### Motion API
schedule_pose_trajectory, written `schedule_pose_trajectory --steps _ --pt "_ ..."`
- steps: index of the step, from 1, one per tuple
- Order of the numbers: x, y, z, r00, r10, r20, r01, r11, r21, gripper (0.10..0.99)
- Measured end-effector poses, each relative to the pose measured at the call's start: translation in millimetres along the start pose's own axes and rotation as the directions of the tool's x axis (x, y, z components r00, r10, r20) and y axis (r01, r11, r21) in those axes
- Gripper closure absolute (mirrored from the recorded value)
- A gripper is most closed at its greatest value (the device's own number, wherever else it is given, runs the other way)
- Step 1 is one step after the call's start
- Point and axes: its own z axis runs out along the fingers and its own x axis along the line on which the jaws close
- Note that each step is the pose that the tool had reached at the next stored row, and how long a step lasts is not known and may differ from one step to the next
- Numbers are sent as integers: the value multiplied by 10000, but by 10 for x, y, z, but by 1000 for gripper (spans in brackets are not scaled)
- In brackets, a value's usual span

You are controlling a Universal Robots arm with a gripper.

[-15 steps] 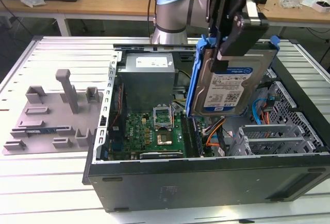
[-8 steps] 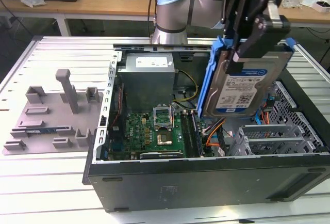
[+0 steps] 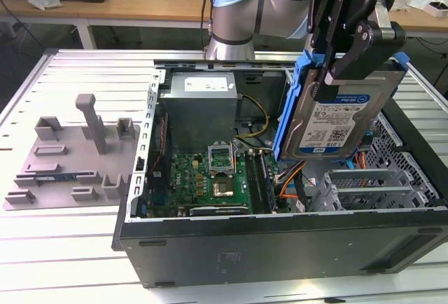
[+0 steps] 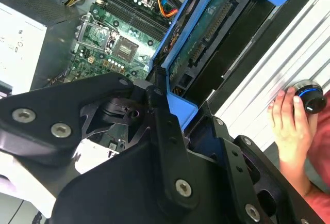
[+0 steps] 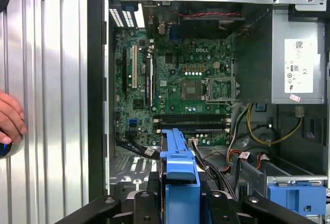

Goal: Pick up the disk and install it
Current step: 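Pick up the disk, then insert the disk into the insertion slot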

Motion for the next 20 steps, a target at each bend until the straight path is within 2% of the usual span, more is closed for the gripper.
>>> schedule_pose_trajectory --steps 15,20 --pt "0 0 3 10000 -1 1 1 10000 1 722" --pt "51 -24 5 9999 110 0 -110 9999 1 722"
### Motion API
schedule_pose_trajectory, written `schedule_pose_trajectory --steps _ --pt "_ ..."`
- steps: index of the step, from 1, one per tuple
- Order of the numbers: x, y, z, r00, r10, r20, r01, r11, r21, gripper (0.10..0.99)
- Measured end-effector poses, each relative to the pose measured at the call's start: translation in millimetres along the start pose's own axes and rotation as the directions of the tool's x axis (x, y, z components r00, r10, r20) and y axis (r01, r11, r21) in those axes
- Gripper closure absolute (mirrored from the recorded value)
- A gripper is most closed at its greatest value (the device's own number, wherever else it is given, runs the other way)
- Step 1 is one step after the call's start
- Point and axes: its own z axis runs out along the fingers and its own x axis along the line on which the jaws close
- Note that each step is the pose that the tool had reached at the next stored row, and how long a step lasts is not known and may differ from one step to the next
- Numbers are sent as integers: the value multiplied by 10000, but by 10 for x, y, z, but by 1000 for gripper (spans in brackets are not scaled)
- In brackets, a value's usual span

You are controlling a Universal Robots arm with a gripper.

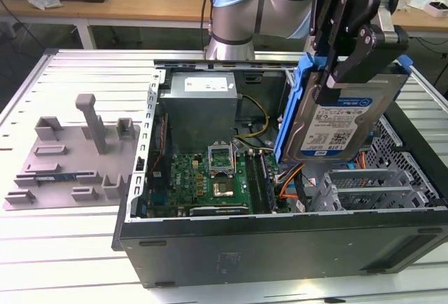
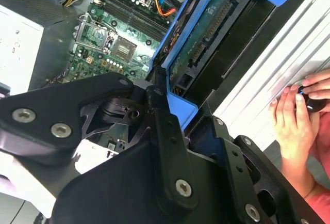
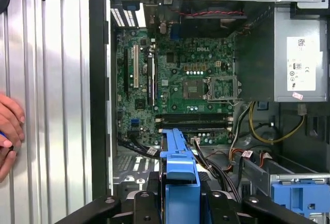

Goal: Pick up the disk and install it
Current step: 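Insert the disk into the insertion slot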

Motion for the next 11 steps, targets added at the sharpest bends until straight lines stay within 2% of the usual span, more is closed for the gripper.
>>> schedule_pose_trajectory --steps 7,11 --pt "49 -124 0 10000 78 0 -78 10000 -10 722" --pt "69 -247 0 10000 87 0 -87 10000 -16 722"
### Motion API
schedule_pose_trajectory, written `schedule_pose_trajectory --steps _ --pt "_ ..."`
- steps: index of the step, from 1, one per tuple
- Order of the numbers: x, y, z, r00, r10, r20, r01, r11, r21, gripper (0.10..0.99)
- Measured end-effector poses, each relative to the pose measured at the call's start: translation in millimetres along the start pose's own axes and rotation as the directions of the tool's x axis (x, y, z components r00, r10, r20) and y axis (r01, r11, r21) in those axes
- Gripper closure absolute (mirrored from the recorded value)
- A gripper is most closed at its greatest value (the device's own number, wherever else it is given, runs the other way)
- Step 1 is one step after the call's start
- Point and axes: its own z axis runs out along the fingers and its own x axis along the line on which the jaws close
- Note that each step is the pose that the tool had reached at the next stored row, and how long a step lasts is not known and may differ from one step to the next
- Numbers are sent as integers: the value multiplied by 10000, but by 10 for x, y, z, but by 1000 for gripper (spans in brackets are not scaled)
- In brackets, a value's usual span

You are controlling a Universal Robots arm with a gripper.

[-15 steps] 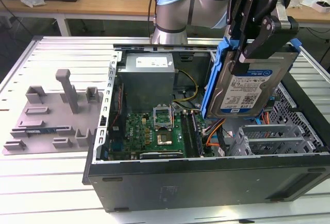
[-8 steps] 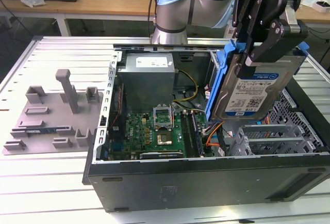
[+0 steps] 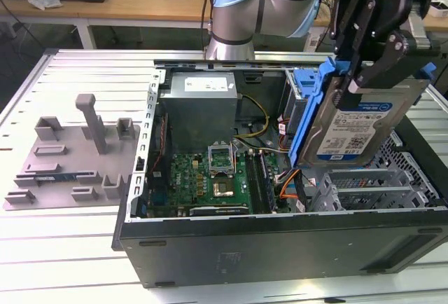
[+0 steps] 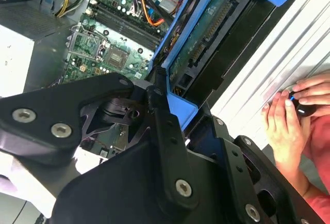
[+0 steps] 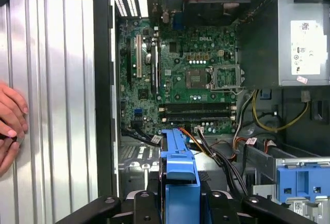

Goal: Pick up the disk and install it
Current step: 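Insert the disk into the insertion slot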

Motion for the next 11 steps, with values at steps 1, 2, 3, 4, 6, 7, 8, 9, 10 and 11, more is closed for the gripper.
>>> schedule_pose_trajectory --steps 1,2,3,4,6,7,8,9,10,11 --pt "9 -64 0 10000 2 0 -2 10000 1 722" --pt "18 -117 0 10000 3 0 -3 10000 0 722" --pt "25 -172 0 10000 2 0 -2 10000 -1 722" --pt "33 -224 0 10000 3 1 -3 10000 -1 722" --pt "46 -330 0 10000 2 1 -2 10000 -1 722" --pt "50 -366 0 10000 2 0 -2 10000 -1 722" --pt "55 -407 0 10000 3 0 -3 10000 -1 722" --pt "63 -475 0 10000 3 0 -3 10000 -1 722" --pt "64 -492 0 10000 2 0 -2 10000 -1 722" --pt "66 -514 1 10000 2 1 -2 10000 -1 722"
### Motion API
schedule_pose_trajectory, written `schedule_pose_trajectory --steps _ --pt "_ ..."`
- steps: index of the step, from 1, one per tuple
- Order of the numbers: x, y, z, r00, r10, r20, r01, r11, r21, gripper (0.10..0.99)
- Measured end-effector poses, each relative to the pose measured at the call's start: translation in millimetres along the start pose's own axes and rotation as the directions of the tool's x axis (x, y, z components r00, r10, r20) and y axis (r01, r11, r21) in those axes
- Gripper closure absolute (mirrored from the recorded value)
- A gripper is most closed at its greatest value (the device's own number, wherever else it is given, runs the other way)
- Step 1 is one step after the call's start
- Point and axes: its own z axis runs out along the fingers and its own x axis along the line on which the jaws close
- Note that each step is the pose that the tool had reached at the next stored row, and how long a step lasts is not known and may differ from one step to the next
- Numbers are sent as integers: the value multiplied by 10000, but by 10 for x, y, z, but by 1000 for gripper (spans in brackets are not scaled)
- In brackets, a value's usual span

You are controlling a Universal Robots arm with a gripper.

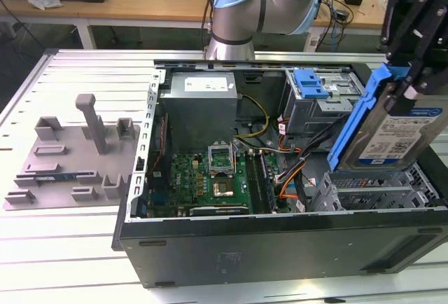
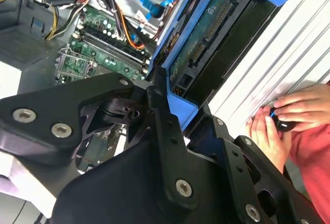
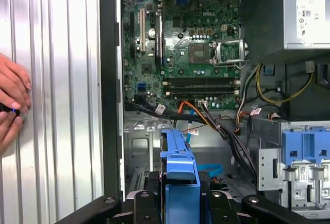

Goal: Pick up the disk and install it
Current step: 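Insert the disk into the insertion slot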

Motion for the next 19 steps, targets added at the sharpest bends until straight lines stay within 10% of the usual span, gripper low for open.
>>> schedule_pose_trajectory --steps 19 --pt "28 -34 17 9999 -147 0 147 9999 -3 722"
